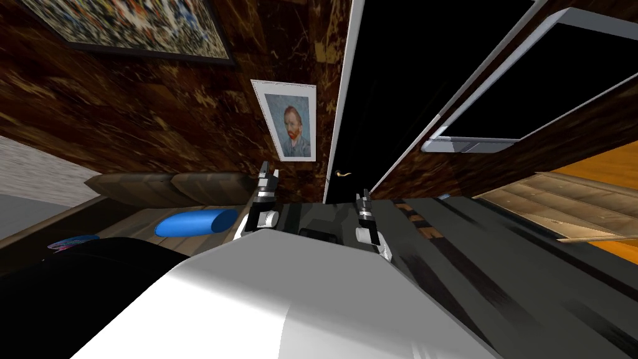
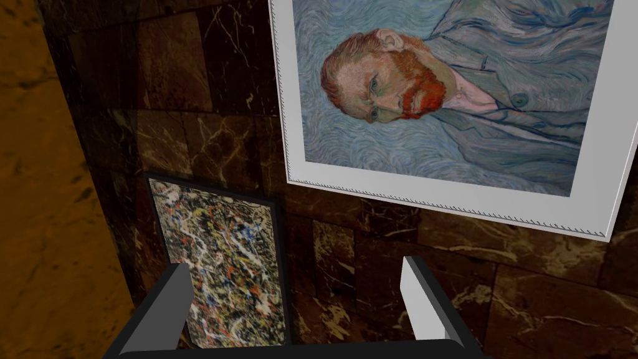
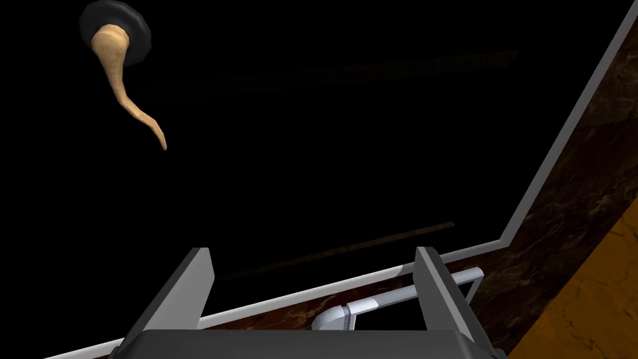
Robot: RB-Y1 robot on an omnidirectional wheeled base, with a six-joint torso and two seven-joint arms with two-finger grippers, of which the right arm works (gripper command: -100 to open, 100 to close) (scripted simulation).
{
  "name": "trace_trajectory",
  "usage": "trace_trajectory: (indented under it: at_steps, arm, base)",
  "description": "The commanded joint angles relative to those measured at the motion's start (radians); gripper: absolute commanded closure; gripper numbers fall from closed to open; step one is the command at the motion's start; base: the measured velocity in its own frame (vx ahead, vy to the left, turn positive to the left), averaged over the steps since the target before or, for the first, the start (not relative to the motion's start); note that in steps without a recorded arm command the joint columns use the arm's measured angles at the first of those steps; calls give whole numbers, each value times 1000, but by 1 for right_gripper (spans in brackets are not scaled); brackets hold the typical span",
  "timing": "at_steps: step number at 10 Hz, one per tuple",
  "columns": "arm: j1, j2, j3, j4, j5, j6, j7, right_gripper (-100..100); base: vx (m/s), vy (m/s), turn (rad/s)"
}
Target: Pull the door open
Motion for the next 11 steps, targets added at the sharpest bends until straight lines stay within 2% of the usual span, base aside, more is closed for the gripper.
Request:
trace_trajectory:
  at_steps: [1,3,4,7,9,11]
  arm:
    - [-13,-11,0,48,1,-11,-3,-100]
    - [-35,-29,1,112,2,-25,-7,-100]
    - [-35,-29,1,120,2,-25,-7,-100]
    - [-68,-53,3,225,5,-47,-12,-100]
    - [-79,-61,3,259,6,-54,-14,-100]
    - [-99,-76,4,322,7,-67,-18,-100]
  base:
    - [60,6,82]
    - [98,13,138]
    - [70,0,38]
    - [82,0,114]
    - [87,1,83]
    - [81,3,101]
